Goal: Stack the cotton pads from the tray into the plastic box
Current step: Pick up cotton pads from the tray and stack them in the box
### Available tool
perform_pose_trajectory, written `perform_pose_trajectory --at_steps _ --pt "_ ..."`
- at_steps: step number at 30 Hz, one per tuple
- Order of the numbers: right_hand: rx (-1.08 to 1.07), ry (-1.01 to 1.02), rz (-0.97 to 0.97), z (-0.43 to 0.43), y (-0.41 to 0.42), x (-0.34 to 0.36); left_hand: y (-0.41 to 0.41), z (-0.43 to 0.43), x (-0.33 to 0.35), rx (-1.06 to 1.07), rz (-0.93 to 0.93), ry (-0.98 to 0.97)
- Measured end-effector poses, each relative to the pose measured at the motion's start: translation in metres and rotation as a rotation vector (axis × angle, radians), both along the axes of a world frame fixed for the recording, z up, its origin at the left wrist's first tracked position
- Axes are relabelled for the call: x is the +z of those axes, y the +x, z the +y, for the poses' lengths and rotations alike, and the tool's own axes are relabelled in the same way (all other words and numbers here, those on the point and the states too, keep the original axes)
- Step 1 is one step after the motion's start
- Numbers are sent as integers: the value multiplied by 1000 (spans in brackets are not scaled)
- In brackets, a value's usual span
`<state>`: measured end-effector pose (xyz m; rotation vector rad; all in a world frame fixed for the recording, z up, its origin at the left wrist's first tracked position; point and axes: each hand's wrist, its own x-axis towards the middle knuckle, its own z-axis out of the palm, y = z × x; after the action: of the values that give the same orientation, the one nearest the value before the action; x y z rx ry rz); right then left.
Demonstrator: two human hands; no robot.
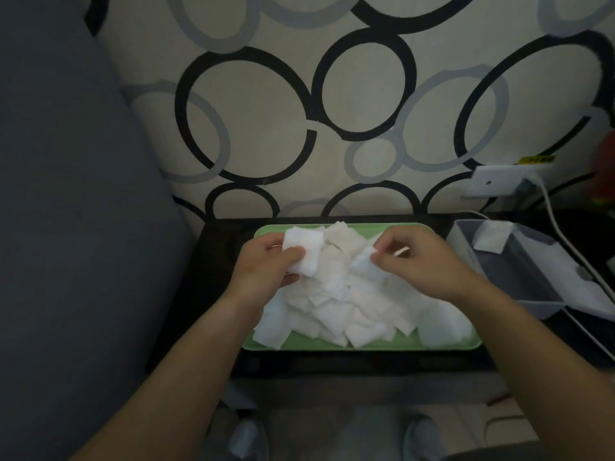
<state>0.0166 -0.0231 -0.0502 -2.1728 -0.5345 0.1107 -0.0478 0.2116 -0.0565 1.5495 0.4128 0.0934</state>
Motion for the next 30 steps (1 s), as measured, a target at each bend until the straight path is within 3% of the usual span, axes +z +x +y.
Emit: perform_pose_trajectory --at_steps 5,10,12,15,30 --pt "-146 162 194 -8 1 5 1 -7 -1 -14 4 -7" --pt "-207 651 473 9 -9 10 1 -23 0 -19 18 -90" --pt "-180 741 566 22 -15 9 1 -31 1 -23 12 -127" --pt "-188 748 613 39 -22 8 -1 -42 5 -25 -20 -182" --pt "-308 503 240 85 -32 2 -5 -33 15 23 7 -330"
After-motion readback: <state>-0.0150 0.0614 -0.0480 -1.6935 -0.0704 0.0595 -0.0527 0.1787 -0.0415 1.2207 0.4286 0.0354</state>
